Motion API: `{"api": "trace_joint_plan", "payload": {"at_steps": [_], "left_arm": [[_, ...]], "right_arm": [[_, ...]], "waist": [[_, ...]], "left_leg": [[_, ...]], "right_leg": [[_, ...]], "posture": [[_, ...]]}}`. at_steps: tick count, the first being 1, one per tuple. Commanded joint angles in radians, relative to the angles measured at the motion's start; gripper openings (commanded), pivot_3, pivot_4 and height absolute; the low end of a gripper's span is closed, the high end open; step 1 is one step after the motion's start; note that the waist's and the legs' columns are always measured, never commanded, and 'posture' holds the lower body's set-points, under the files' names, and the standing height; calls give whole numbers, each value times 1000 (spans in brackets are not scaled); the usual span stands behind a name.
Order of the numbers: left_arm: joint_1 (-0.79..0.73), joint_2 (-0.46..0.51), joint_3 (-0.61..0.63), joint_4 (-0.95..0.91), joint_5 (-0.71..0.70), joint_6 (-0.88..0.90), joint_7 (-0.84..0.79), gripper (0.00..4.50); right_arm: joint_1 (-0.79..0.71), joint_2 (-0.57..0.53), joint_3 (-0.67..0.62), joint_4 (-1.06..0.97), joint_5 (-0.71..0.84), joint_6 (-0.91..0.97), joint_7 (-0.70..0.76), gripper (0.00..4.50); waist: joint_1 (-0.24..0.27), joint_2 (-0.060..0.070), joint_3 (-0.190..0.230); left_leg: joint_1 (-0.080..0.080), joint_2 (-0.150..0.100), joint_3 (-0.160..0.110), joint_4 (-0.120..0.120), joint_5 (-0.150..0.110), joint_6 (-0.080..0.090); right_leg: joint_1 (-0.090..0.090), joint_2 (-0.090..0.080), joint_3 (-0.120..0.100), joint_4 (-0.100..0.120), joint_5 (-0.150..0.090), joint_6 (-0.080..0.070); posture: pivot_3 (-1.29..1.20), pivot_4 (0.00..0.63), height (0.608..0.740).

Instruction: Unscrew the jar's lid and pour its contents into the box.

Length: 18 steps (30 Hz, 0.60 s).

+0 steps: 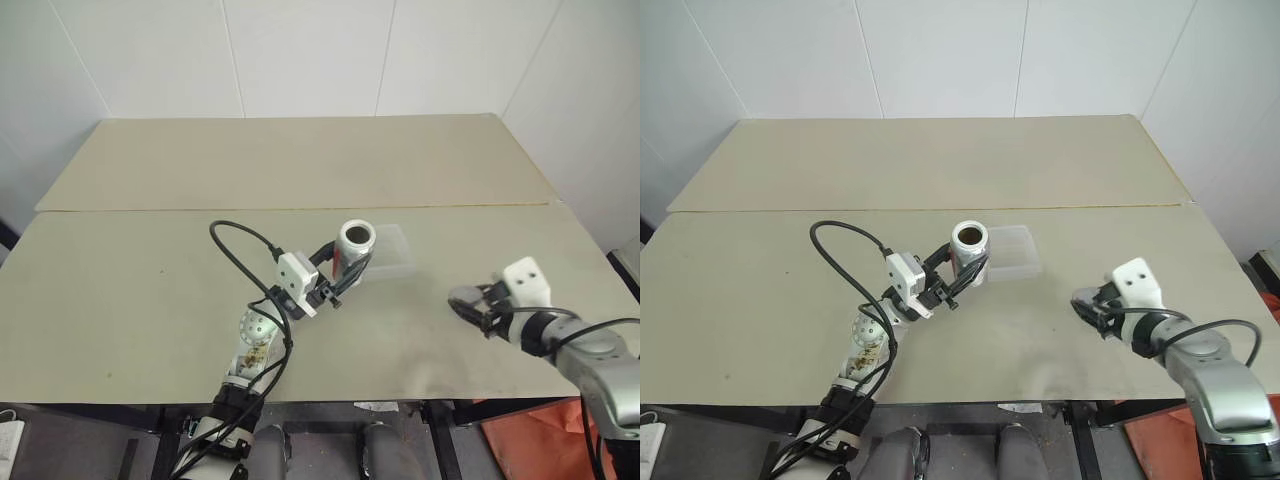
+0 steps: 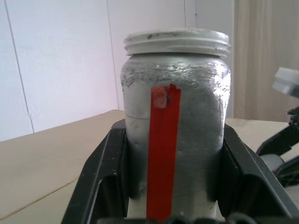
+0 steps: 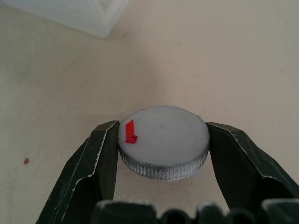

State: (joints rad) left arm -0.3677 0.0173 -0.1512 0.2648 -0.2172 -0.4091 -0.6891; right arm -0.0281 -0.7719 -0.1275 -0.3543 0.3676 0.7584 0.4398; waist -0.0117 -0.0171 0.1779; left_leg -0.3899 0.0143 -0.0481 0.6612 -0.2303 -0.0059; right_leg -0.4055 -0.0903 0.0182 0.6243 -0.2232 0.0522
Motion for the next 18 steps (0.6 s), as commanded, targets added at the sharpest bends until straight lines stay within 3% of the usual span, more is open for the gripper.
{"api": "trace_joint_plan", "payload": {"at_steps": [1,6,15,18], "left_arm": [[-20,5,12,-14,-4,-3,11,1951],[-30,37,20,5,44,-7,51,1951],[-174,113,73,141,80,-34,73,1951],[-272,162,66,264,120,-74,47,1951]], "right_arm": [[12,-21,5,-24,3,59,34,3121],[7,-70,-18,-73,31,94,104,4467],[-68,-74,-230,-226,192,91,199,4467],[-83,-59,-242,-242,197,59,198,4467]], "waist": [[1,0,0],[2,0,0],[8,-1,1],[11,-2,1]], "left_leg": [[0,0,0,0,0,0],[-1,0,0,0,0,0],[-2,0,-1,0,0,0],[-2,0,-1,0,0,0]], "right_leg": [[0,0,0,0,0,0],[0,0,0,-1,0,1],[0,0,-1,-1,0,1],[0,0,-2,-1,0,1]], "posture": [[0,150,740],[0,150,740],[0,150,740],[0,150,740]]}}
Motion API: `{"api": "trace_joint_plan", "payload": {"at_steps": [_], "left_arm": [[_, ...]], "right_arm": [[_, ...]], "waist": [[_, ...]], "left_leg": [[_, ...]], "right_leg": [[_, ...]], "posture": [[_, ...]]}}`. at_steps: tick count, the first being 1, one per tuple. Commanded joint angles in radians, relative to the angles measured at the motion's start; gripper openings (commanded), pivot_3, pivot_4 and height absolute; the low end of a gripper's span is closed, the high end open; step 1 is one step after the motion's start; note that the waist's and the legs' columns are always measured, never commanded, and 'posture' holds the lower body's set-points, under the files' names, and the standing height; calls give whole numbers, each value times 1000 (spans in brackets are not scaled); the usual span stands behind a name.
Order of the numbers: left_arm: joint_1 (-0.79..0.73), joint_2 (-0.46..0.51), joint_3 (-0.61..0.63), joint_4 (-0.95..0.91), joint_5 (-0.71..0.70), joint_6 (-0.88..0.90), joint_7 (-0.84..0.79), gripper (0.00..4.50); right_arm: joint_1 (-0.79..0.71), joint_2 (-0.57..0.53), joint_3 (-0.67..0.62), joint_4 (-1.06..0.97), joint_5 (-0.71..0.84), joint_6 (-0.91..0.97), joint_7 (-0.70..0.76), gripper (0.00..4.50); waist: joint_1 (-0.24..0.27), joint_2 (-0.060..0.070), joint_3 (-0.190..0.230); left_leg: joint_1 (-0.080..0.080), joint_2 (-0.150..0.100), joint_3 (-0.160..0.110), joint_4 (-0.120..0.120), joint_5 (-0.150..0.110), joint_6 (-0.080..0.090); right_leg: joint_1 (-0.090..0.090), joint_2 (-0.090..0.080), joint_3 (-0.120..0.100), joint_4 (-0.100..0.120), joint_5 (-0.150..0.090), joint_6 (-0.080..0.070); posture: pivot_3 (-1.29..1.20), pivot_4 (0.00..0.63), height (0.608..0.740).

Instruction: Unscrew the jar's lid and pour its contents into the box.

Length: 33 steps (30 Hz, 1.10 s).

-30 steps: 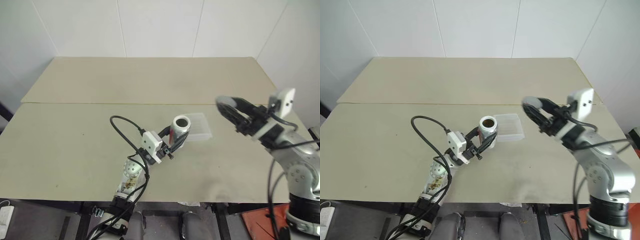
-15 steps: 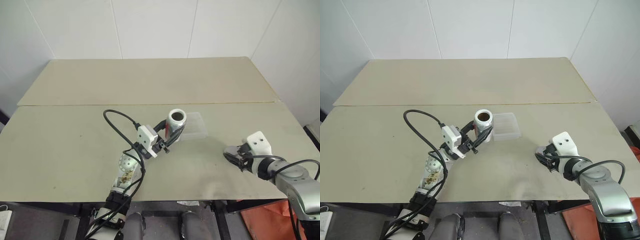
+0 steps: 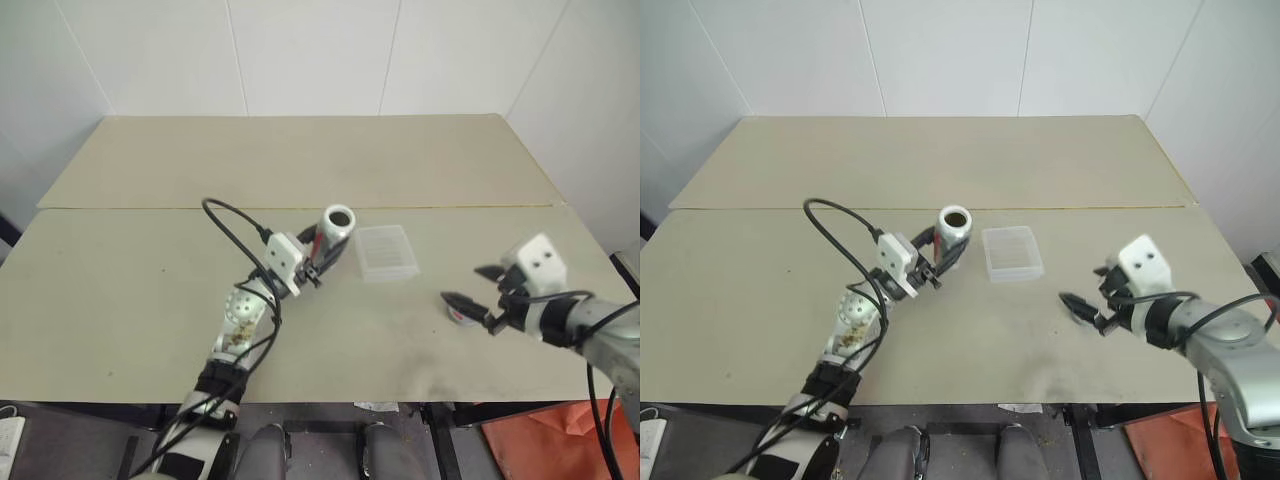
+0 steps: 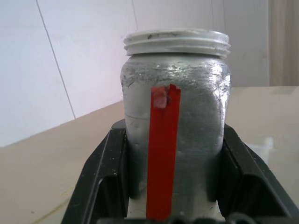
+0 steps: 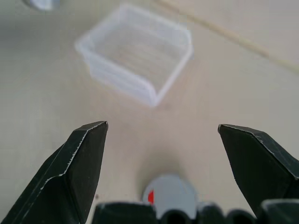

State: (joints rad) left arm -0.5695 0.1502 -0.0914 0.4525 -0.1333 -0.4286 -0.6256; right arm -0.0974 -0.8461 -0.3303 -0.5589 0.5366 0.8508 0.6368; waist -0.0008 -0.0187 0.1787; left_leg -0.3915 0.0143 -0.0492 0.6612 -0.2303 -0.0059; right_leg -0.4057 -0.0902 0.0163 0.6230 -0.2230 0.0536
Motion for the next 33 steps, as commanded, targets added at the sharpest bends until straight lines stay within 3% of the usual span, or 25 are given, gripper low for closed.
{"api": "trace_joint_plan", "payload": {"at_steps": [1,4,10,17,21,27,33], "left_arm": [[-98,44,0,117,52,-73,-25,1951],[-206,84,-32,274,136,-158,-18,1951],[-523,178,-241,605,540,-425,232,1951],[-861,157,-655,785,1093,-466,807,1951],[-978,69,-941,853,1399,-303,1172,1951],[-1022,-28,-1116,926,1553,-158,1335,1951],[-1045,-32,-1130,946,1559,-139,1335,1951]], "right_arm": [[-17,20,-35,-42,25,-37,-6,4467],[-7,37,-23,-57,12,-65,-15,4467],[49,63,-23,-84,6,-105,-16,4467],[96,90,-28,-97,-6,-122,-51,4467],[123,121,-67,-124,7,-123,-75,4467],[178,148,-90,-174,-1,-113,-112,4467],[237,162,-118,-217,-7,-118,-139,4467]], "waist": [[1,0,0],[2,0,0],[13,-1,1],[21,-3,2],[24,-5,3],[19,-5,3],[18,-6,3]], "left_leg": [[0,0,0,0,0,0],[-1,0,1,0,0,0],[-7,-1,-1,0,0,0],[-14,-5,0,0,0,0],[-16,-7,0,0,0,0],[-24,-8,0,0,0,-1],[-24,-8,1,0,0,-1]], "right_leg": [[0,0,0,0,0,0],[0,-1,0,-1,0,0],[-2,-1,-3,-7,2,2],[-4,-5,-2,-14,5,4],[-7,-7,-2,-13,2,10],[-18,-7,0,-8,2,10],[-18,-8,0,-8,2,10]], "posture": [[0,150,740],[0,150,740],[0,150,740],[0,150,740],[0,150,740],[0,150,740],[0,150,740]]}}
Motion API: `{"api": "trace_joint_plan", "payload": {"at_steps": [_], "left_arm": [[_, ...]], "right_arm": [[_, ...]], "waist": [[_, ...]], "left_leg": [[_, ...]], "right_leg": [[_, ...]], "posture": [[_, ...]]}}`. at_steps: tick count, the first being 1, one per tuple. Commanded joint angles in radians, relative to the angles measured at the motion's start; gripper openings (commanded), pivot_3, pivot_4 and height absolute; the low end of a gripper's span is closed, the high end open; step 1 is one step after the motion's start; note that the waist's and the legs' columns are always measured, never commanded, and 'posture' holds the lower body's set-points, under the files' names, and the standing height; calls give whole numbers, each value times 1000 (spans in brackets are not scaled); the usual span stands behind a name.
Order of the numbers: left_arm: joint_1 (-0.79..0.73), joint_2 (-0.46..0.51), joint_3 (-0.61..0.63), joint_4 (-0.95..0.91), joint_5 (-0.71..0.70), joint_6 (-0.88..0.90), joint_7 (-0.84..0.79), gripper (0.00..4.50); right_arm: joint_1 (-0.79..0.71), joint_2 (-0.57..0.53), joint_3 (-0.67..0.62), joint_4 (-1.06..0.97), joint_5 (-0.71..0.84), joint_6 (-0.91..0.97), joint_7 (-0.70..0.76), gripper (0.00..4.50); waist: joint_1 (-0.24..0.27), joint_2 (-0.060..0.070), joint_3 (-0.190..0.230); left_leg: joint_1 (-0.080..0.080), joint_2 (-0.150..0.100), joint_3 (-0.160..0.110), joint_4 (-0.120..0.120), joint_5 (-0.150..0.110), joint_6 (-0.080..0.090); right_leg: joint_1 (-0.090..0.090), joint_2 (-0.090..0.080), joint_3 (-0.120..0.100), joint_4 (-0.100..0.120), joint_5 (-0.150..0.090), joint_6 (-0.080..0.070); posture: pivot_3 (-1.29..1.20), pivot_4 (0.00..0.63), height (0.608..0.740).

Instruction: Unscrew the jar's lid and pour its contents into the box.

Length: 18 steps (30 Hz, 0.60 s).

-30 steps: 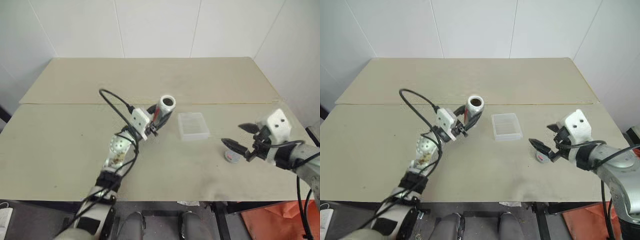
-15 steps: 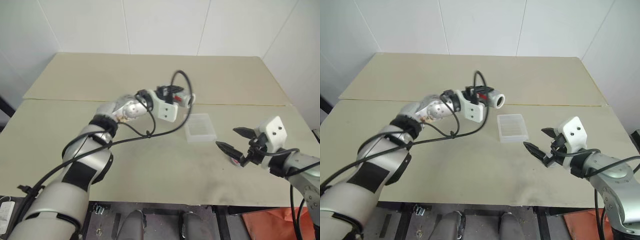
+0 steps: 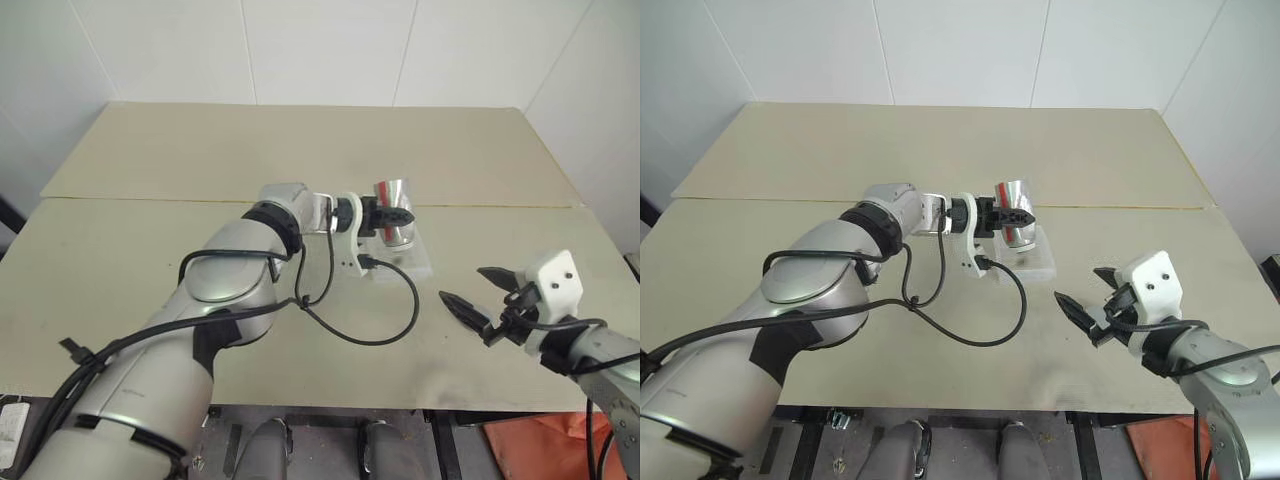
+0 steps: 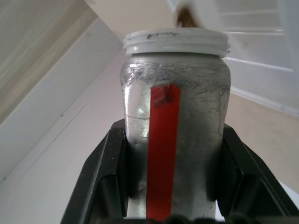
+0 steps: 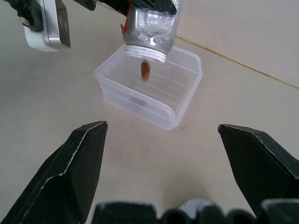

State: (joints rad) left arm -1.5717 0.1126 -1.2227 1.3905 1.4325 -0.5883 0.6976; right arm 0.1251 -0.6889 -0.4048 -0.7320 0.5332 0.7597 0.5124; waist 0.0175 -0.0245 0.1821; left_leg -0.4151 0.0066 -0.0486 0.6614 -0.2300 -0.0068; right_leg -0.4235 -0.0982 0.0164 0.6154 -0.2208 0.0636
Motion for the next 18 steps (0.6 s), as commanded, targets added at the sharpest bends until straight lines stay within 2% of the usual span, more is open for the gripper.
{"api": "trace_joint_plan", "payload": {"at_steps": [1,4,8,11,15,18], "left_arm": [[-45,9,2,9,-8,26,16,1951],[-40,20,63,13,-71,13,-28,1951],[15,47,334,19,-358,-102,-277,1951],[101,56,614,13,-659,-153,-558,1951],[215,26,1006,-30,-1090,-114,-943,1951],[265,7,1169,-78,-1279,-76,-1133,1951]], "right_arm": [[18,5,-44,-44,-7,-32,-15,4467],[13,4,-44,-40,-4,-32,-19,4467],[3,4,-30,-13,-13,-43,-19,4467],[3,12,-8,-5,-24,-55,-22,4467],[-7,36,21,-6,-27,-60,-36,4467],[-22,47,46,2,-32,-65,-44,4467]], "waist": [[0,0,0],[-1,0,0],[-3,0,0],[-6,0,0],[-9,1,0],[-10,1,0]], "left_leg": [[0,0,0,0,0,0],[0,0,0,0,0,0],[0,0,0,1,1,-1],[2,0,0,1,1,-1],[4,0,1,4,1,-1],[5,0,0,8,2,-2]], "right_leg": [[0,0,0,0,0,0],[0,0,0,1,0,0],[0,0,0,2,3,-5],[0,0,0,3,4,-7],[1,0,1,10,4,-9],[1,0,1,14,5,-9]], "posture": [[0,150,740],[0,150,740],[0,150,740],[0,150,740],[0,150,740],[0,150,740]]}}
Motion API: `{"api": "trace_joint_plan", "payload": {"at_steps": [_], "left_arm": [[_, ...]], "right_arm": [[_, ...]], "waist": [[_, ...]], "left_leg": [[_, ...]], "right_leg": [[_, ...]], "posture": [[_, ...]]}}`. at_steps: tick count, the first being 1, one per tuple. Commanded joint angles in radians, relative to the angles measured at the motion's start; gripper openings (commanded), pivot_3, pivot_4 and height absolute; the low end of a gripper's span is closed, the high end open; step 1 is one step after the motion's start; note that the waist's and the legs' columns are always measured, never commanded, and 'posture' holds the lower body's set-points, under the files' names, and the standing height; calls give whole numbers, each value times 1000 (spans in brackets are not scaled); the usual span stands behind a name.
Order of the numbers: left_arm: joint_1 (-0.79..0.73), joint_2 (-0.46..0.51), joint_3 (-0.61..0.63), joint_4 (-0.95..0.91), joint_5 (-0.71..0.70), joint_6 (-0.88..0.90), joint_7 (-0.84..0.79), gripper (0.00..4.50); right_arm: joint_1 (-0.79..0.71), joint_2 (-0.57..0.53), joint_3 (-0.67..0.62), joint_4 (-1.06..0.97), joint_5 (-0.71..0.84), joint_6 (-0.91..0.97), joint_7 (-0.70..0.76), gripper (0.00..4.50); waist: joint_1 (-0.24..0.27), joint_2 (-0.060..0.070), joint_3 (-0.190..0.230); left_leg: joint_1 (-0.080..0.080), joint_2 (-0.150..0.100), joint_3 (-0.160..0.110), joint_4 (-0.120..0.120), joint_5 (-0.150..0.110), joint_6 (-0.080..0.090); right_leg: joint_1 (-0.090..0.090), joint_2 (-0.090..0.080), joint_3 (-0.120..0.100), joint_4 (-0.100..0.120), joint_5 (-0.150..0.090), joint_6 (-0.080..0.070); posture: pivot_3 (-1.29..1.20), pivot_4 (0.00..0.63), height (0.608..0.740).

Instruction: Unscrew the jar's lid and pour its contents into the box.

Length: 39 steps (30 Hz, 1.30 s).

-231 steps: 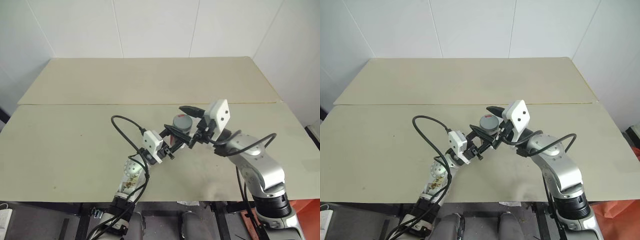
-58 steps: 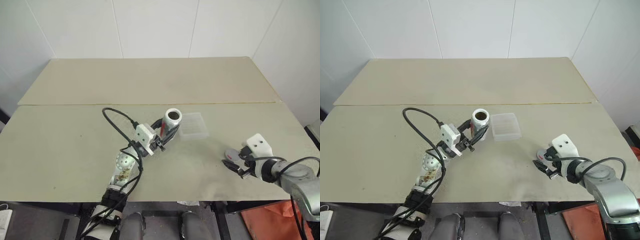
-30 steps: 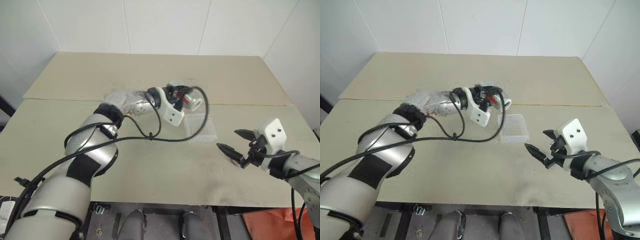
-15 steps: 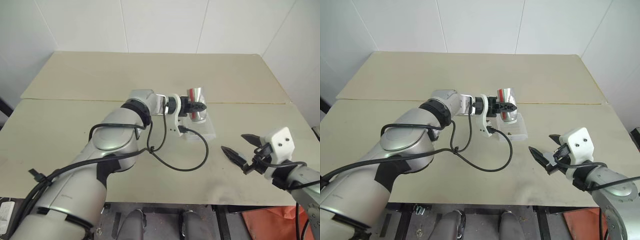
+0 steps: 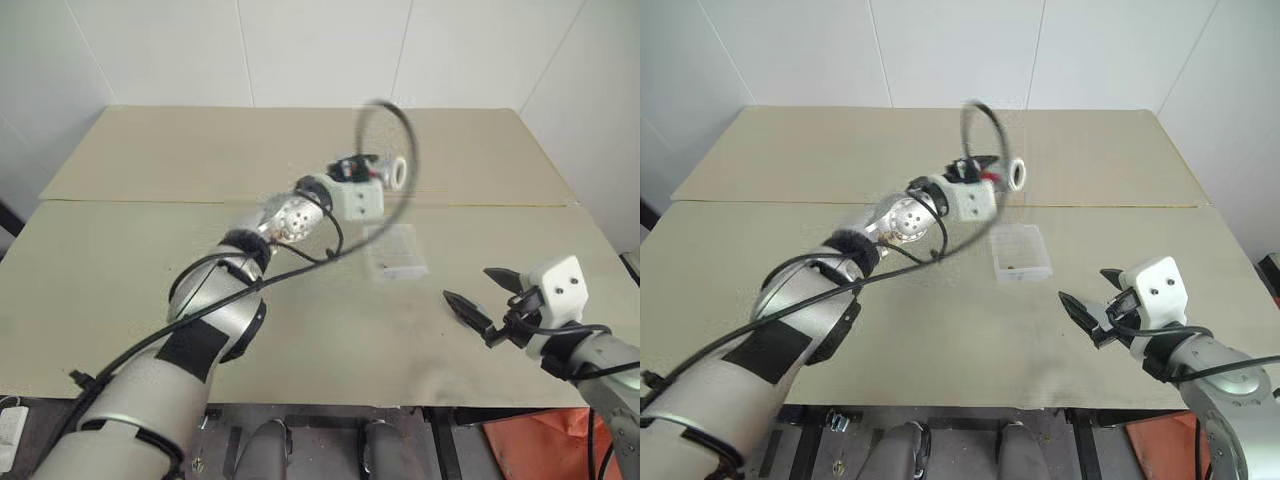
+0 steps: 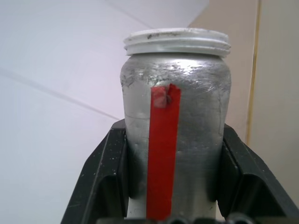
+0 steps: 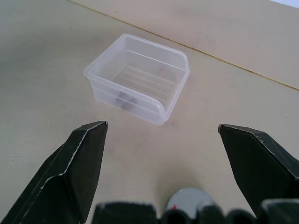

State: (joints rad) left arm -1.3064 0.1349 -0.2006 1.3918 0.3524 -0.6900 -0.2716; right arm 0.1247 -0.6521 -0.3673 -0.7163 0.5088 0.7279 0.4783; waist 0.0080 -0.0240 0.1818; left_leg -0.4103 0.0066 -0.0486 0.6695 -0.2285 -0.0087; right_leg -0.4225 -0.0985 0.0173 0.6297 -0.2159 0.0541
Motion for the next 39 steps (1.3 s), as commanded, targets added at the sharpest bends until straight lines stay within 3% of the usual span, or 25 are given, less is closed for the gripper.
{"api": "trace_joint_plan", "payload": {"at_steps": [1,6,12,16,24,34,39], "left_arm": [[14,-25,199,-103,-265,55,-217,1951],[183,-58,340,-347,-500,227,-373,1951],[615,-102,298,-871,-578,405,-340,1951],[774,-136,281,-1019,-578,420,-274,1951],[848,-114,228,-978,-491,302,-243,1951],[888,-118,198,-913,-494,316,-237,1951],[892,-108,206,-908,-505,321,-243,3474]], "right_arm": [[-32,12,18,-9,-9,-33,-12,4467],[-83,26,47,31,-14,-42,-6,4467],[-125,32,104,77,-18,-47,20,4467],[-177,23,140,126,-27,-57,42,4467],[-210,15,160,168,-47,-74,68,4467],[-171,18,152,142,-73,-69,60,4467],[-177,19,150,149,-76,-69,61,4500]], "waist": [[0,0,0],[-4,0,0],[-27,1,-1],[-18,1,-1],[-5,1,-1],[-4,1,-1],[-5,1,-1]], "left_leg": [[0,0,0,2,0,0],[3,0,-1,9,0,0],[14,3,-1,7,0,0],[14,5,-1,9,0,1],[17,6,0,9,3,4],[15,6,0,8,3,4],[15,6,0,8,3,4]], "right_leg": [[1,0,0,1,0,0],[7,0,0,1,2,2],[17,3,2,0,3,0],[17,6,2,0,5,-3],[19,7,2,0,3,2],[18,7,1,-1,3,2],[18,7,1,-1,3,2]], "posture": [[0,150,740],[0,150,740],[0,150,740],[0,150,740],[0,150,740],[0,150,740],[0,150,740]]}}
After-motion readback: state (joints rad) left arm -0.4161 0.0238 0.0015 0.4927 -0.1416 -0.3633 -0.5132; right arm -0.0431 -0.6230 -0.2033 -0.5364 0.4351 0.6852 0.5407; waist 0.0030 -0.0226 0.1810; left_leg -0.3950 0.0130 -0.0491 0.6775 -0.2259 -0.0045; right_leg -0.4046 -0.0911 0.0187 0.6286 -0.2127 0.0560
